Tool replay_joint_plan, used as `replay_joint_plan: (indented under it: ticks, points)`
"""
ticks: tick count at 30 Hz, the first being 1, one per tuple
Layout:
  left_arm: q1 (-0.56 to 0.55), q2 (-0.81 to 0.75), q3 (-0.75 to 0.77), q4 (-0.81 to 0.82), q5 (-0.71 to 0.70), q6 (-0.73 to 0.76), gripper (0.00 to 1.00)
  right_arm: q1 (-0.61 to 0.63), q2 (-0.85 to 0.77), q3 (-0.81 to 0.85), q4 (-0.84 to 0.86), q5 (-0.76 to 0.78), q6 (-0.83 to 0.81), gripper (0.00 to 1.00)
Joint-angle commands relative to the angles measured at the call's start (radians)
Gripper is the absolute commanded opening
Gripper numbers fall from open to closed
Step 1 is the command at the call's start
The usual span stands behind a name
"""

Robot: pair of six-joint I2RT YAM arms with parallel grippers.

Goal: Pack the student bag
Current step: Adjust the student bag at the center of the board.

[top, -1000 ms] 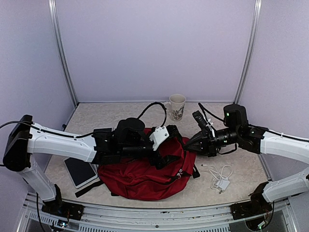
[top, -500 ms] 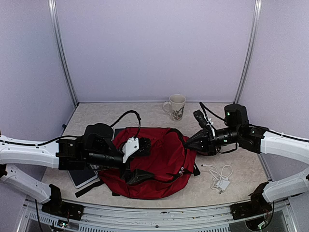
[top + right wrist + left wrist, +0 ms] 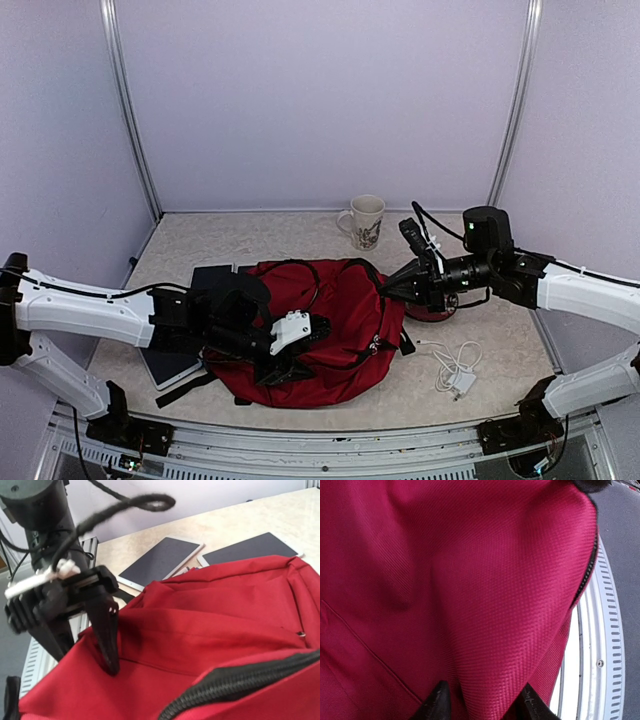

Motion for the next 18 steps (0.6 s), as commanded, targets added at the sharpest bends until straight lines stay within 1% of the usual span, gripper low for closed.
replay_joint_plan:
  ticks: [1, 3, 4, 6, 8, 9, 11, 13, 15, 17, 18]
  points:
    - [0.018, -0.071, 0.018, 0.050, 0.039, 0.004, 0.49, -0.009, -0.003, 0.037, 0.020, -0.023, -0.023, 0.00]
    - [0.020, -0.092, 0.010, 0.078, 0.031, 0.004, 0.52, -0.010, -0.002, 0.035, 0.020, -0.024, -0.023, 0.00]
    - [0.022, -0.098, 0.006, 0.085, 0.018, 0.002, 0.52, -0.010, -0.001, 0.035, 0.020, -0.025, -0.023, 0.00]
    - [0.029, -0.100, 0.005, 0.088, 0.008, 0.000, 0.46, -0.010, -0.003, 0.034, 0.019, -0.025, -0.022, 0.00]
    - [0.030, -0.091, 0.011, 0.079, 0.019, -0.003, 0.38, -0.010, -0.005, 0.036, 0.020, -0.025, -0.023, 0.00]
    - [0.030, -0.078, 0.016, 0.068, 0.030, -0.005, 0.36, -0.010, -0.006, 0.034, 0.020, -0.024, -0.023, 0.00]
    - [0.030, -0.056, 0.034, 0.041, 0.069, -0.006, 0.38, -0.011, -0.010, 0.035, 0.019, -0.020, -0.022, 0.00]
    - [0.029, -0.038, 0.040, 0.017, 0.125, 0.002, 0.46, -0.011, -0.010, 0.034, 0.018, -0.016, -0.023, 0.00]
    - [0.029, -0.023, 0.042, 0.019, 0.119, -0.001, 0.47, -0.011, -0.009, 0.035, 0.016, -0.017, -0.022, 0.00]
    - [0.029, -0.002, 0.052, 0.012, 0.093, -0.001, 0.41, -0.011, -0.006, 0.035, 0.020, -0.020, -0.020, 0.00]
    - [0.029, 0.008, 0.062, 0.005, 0.085, 0.000, 0.35, -0.011, -0.006, 0.035, 0.021, -0.023, -0.018, 0.00]
